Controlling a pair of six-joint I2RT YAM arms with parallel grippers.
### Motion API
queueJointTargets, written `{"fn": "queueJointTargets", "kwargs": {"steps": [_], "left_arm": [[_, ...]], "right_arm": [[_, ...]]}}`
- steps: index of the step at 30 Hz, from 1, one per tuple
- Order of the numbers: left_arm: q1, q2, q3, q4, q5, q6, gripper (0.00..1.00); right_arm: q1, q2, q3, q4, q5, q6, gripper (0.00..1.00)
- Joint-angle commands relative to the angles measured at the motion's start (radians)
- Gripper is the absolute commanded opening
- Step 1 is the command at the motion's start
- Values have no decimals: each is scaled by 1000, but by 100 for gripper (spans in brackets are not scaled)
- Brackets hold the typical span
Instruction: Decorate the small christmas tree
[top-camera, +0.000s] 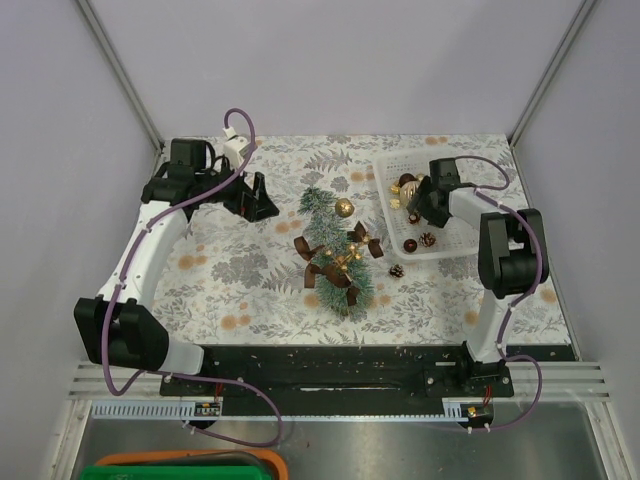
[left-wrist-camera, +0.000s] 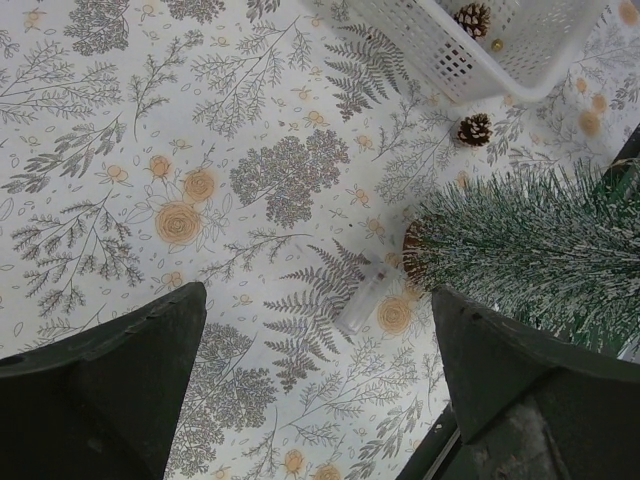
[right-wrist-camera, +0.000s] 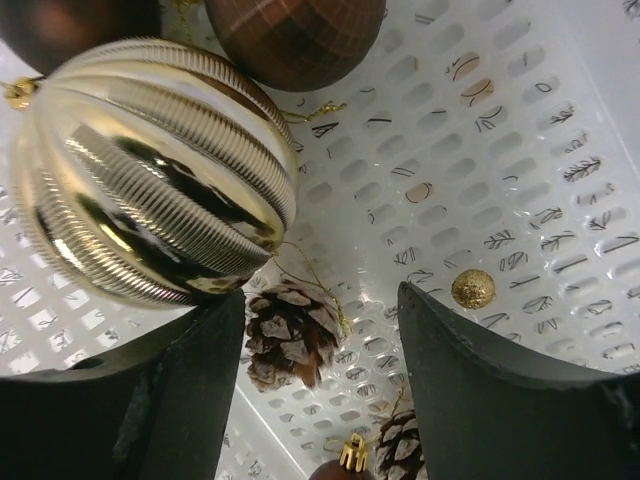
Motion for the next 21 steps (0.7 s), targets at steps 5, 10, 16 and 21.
{"fn": "queueJointTargets", "kwargs": {"steps": [5, 10, 16, 21], "left_arm": [[2, 11, -12, 63, 31, -8, 99], [3, 5, -19, 65, 38, -10, 99], [2, -13, -39, 65, 38, -2, 99], [2, -27, -58, 65, 41, 7, 99]], "right_arm": [[4, 33, 25, 46, -19, 10, 63], [4, 11, 14, 38, -25, 10, 55], [10, -35, -35, 46, -28, 20, 49], [31, -95, -84, 55, -23, 13, 40]]}}
